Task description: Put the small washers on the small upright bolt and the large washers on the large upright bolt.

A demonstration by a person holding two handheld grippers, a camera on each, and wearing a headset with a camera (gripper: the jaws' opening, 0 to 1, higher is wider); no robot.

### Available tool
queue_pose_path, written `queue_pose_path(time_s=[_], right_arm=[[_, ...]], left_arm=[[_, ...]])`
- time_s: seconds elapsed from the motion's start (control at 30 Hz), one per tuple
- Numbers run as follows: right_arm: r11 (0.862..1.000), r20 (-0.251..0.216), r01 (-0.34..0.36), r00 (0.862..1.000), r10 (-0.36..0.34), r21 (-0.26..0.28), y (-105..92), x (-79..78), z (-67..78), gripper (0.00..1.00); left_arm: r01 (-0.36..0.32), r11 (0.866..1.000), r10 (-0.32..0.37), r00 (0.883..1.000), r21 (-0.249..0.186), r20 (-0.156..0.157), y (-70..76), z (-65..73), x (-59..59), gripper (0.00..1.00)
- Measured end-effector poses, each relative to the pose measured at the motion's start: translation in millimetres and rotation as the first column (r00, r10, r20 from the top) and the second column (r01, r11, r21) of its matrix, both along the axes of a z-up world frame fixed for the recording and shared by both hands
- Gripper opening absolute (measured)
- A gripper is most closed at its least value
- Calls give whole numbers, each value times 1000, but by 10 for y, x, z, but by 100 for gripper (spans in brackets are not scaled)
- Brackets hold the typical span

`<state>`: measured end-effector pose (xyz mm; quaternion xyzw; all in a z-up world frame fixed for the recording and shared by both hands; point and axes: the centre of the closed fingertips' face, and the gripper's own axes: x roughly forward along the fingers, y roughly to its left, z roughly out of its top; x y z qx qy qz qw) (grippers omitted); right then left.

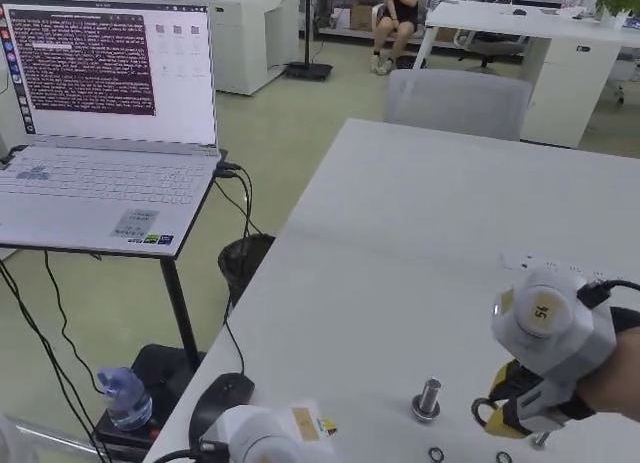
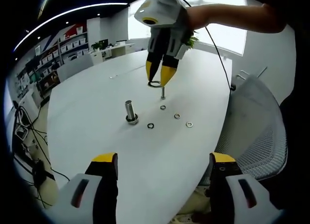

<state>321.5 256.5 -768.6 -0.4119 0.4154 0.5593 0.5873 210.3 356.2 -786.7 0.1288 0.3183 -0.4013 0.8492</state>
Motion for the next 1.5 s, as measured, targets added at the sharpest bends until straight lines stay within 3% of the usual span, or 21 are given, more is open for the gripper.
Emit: queue_pose_path(time_s=[0.47, 0.83, 1.4, 1.5], right_arm=[[1000, 17, 11, 1000, -11, 14, 221, 231, 10, 21], [1000, 17, 6, 1000, -6, 0, 397, 343, -130, 21], [999, 2, 2, 1000, -1, -34, 482, 390, -333, 22], [999, -3, 2, 1000, -2, -40, 492, 387, -361, 22]], left_arm=[[4, 1000, -4, 1000, 1, -4, -31, -35, 21, 76], [10, 1000, -10, 1000, 7, -12, -15, -53, 10, 76], [24, 1000, -24, 1000, 14, -8, -55, -86, 9, 84], [26, 1000, -26, 999, 10, -23, -59, -97, 4, 86]])
